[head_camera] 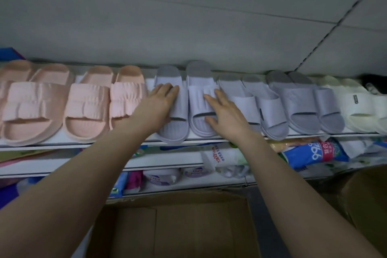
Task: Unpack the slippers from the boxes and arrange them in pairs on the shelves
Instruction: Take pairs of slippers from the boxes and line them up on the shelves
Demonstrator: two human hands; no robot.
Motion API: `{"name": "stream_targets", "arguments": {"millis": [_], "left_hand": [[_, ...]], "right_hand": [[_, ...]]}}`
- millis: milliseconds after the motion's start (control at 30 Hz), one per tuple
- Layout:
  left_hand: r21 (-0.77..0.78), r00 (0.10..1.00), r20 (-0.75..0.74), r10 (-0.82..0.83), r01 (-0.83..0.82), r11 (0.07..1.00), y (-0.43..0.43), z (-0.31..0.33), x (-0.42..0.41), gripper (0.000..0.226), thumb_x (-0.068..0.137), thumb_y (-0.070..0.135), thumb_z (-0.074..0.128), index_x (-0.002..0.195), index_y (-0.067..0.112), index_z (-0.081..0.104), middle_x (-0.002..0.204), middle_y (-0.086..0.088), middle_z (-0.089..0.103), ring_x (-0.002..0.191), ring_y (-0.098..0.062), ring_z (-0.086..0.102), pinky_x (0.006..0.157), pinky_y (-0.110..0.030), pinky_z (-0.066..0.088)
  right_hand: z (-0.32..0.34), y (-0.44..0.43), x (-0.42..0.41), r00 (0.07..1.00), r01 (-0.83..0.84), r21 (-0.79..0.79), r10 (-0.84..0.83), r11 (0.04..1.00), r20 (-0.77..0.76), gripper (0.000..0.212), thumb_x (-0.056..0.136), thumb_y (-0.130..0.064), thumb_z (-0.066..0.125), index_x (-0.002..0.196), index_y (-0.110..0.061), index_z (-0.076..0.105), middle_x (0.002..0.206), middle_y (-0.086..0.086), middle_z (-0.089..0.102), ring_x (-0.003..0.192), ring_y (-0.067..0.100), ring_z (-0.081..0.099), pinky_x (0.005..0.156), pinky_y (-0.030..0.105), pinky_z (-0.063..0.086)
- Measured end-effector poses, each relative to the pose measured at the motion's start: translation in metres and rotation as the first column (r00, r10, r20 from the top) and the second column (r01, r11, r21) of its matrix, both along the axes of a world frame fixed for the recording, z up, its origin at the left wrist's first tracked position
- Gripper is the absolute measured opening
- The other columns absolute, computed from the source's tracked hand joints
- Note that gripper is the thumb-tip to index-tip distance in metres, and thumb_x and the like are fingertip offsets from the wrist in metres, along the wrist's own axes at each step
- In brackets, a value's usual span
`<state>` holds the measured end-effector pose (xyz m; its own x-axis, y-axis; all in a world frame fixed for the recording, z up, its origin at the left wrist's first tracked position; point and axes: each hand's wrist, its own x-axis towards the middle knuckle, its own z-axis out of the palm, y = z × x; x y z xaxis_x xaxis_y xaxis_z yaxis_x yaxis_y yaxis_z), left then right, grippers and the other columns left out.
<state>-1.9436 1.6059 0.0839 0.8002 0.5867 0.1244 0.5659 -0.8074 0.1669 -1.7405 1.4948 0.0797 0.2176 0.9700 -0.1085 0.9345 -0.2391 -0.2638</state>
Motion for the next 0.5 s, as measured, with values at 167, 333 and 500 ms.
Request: {"name": "stream_targets", "arguments": {"millis": [167, 333, 500], "left_hand": [[-0.040, 1.000, 0.005, -0.024, 0.024, 0.999, 0.001, -0.003, 0.001, 0.093, 0.058, 0.002, 0.085, 0.138, -0.009, 0.039, 0.136, -0.032, 0.044, 0.125, -0.048, 0.044, 0.106, -0.049, 0.036], [-0.062, 1.000, -0.001, -0.005, 0.005, 0.998, 0.010, -0.010, 0.003, 0.091, 0.067, 0.005, 0.082, 0.143, -0.006, 0.033, 0.144, -0.031, 0.037, 0.134, -0.051, 0.032, 0.113, -0.053, 0.027], [-0.056, 0.997, 0.007, 0.074, -0.073, 0.996, -0.005, -0.005, 0.008, 0.084, 0.074, -0.010, 0.062, 0.149, 0.002, 0.025, 0.156, -0.024, 0.019, 0.143, -0.047, 0.013, 0.115, -0.054, 0.022]], "right_hand": [[-0.004, -0.008, -0.009, 0.999, 0.034, 0.005, -0.034, 0.999, 0.014, 0.064, 0.100, -0.029, 0.049, 0.155, -0.030, 0.017, 0.164, 0.005, 0.003, 0.142, 0.037, 0.024, 0.115, 0.044, 0.029], [-0.004, -0.019, -0.013, 0.999, 0.043, -0.023, -0.043, 0.999, -0.019, 0.064, 0.101, -0.025, 0.047, 0.156, -0.031, 0.015, 0.164, 0.006, 0.000, 0.147, 0.037, 0.017, 0.118, 0.046, 0.025], [0.006, -0.064, 0.008, 0.999, 0.042, 0.163, -0.043, 0.986, -0.002, 0.058, 0.097, -0.014, 0.049, 0.152, -0.020, 0.032, 0.158, 0.013, 0.025, 0.141, 0.030, 0.029, 0.112, 0.042, 0.034]]}}
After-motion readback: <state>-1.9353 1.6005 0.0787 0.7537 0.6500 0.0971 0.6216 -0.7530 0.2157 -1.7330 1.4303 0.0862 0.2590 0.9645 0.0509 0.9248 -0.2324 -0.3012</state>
